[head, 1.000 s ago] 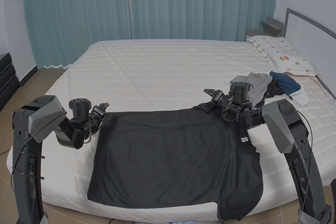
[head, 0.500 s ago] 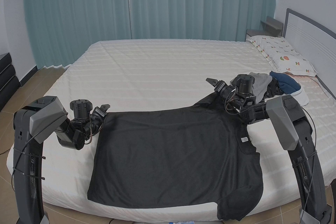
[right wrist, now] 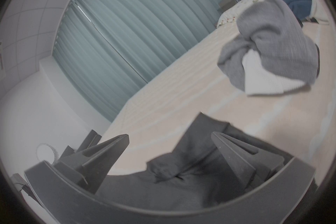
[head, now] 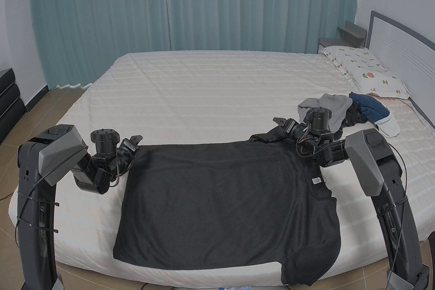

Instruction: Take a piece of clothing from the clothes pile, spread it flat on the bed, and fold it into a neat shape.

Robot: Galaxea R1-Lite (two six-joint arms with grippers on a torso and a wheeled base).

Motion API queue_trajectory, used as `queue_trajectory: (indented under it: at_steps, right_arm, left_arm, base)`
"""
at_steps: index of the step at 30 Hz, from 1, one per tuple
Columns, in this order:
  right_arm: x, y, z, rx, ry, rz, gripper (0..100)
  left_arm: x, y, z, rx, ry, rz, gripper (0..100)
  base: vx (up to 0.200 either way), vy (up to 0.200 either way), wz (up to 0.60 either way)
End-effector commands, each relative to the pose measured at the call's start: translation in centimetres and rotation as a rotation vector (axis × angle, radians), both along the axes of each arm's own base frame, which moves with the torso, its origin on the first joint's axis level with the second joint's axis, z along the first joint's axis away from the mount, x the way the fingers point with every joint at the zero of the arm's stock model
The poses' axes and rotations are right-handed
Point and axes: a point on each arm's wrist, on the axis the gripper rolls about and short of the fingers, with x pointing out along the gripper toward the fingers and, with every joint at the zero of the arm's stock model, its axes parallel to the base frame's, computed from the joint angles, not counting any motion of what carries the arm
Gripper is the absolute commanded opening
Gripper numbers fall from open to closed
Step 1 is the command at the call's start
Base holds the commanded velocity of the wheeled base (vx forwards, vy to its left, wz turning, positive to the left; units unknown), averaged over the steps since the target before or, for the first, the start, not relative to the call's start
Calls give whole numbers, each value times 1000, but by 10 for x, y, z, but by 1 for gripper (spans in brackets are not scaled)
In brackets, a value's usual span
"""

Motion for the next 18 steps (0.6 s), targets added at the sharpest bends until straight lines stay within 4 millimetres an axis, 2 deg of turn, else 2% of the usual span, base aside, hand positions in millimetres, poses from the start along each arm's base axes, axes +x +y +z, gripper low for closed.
queue_trajectory:
  at_steps: [1, 9, 10, 12, 13, 14, 18]
  right_arm:
    - [1, -6, 7, -5, 2, -30, 100]
    - [1, -9, 31, -3, -25, -108, 100]
    - [-4, -9, 39, -10, -19, -116, 100]
    - [-10, -10, 41, -18, 1, -115, 100]
    - [-19, -12, 44, -26, 28, -110, 100]
    - [-32, -14, 49, -32, 58, -104, 100]
    - [-56, -24, 60, -40, 98, -115, 100]
  left_arm:
    - [0, 0, -1, -1, 2, 0, 100]
    - [0, 0, 0, -1, 2, 0, 100]
    - [-2, 0, 0, 0, 8, 0, 100]
    - [-3, 0, -1, 0, 14, 0, 100]
    - [-5, 0, -1, 0, 17, 0, 100]
    - [-8, 3, 3, -2, 11, 7, 100]
    - [-16, 18, 25, -9, -20, 45, 100]
  base:
    - [0, 0, 0]
    - [0, 0, 0]
    - [0, 0, 0]
    - [0, 0, 0]
    - [0, 0, 0]
    - [0, 0, 0]
    - [0, 0, 0]
